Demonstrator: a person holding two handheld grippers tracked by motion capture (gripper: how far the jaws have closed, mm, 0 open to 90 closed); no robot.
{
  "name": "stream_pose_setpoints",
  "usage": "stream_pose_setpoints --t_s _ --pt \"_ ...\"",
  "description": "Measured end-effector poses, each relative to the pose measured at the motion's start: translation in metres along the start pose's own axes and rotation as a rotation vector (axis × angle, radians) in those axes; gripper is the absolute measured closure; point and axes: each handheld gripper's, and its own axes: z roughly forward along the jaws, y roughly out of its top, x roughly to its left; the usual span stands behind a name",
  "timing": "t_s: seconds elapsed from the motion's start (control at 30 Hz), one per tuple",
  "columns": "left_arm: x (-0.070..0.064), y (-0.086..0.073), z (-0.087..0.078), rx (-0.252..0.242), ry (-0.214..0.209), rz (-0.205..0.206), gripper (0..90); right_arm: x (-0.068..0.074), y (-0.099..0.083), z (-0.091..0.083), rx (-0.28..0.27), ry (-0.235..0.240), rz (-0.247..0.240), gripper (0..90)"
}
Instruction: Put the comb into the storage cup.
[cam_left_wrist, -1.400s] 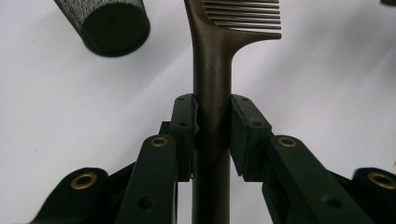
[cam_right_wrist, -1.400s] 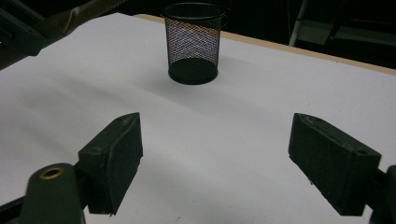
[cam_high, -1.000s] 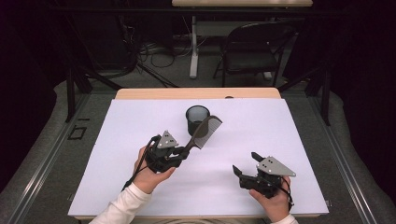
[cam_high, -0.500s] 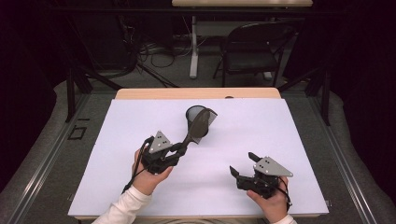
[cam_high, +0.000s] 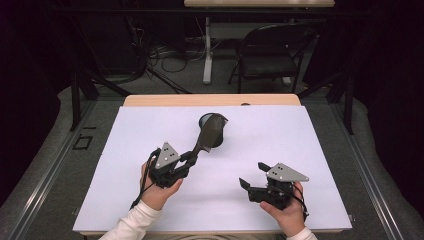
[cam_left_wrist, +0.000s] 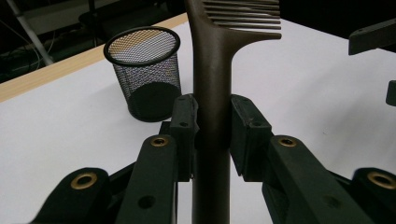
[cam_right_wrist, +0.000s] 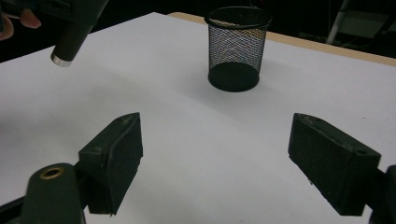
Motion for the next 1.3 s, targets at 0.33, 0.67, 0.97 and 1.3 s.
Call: stream_pose_setpoints --t_s 0.33,0.67,0.97,1.3 --pt "0.001 -0.004 -0.001 -0.018 0.008 -0.010 72.4 0.008 0.024 0.011 0.020 0.020 -0.026 18.9" --pt "0.003 -0.006 -0.001 -0.025 0.006 -0.015 72.5 0.008 0.050 0.025 0.040 0.036 -0.006 23.0" --pt "0.003 -0.007 -0.001 -0.035 0.011 -0.016 72.5 0.007 0.065 0.035 0.041 0.047 0.023 31.0" --pt "0.004 -0.009 0.000 -0.040 0.016 -0.021 72.5 0.006 0.078 0.042 0.057 0.099 0.067 37.1"
